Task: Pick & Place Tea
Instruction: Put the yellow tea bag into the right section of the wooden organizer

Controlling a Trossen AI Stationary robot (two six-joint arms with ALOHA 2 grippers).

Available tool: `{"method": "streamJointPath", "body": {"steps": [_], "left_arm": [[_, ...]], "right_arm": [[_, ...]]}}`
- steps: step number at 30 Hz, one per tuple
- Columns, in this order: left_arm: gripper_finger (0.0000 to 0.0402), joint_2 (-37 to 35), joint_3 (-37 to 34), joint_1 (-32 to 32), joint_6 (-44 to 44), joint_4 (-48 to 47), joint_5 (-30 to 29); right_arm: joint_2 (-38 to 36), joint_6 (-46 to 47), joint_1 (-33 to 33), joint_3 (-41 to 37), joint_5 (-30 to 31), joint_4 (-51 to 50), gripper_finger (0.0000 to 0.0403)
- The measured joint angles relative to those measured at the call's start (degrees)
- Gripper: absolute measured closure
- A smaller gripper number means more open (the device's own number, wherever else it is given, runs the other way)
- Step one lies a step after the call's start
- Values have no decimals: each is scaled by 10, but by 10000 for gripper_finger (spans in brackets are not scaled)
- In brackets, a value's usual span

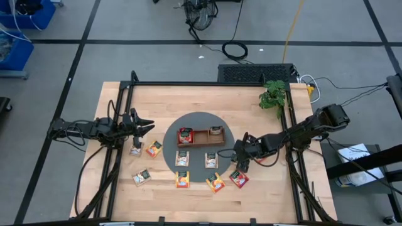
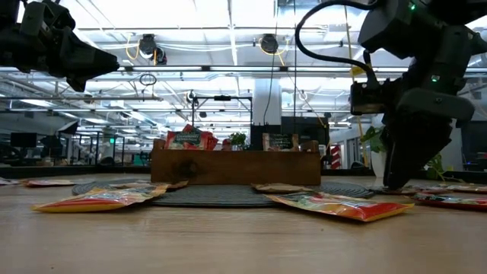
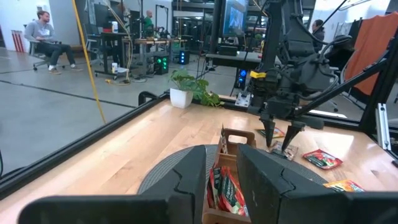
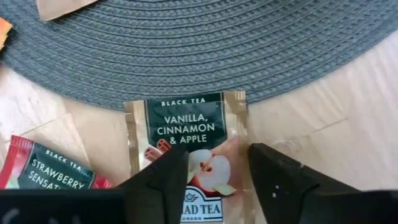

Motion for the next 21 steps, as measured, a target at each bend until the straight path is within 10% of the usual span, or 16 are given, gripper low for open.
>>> {"method": "streamJointPath", "body": {"steps": [10,21], "left_arm": [[309,0,0,0,0,0,0],[309,0,0,0,0,0,0]], "right_arm": [[-4,39,-19,4,50,-29,318],[-111,-38,-19,97,-27,-67,401]]}}
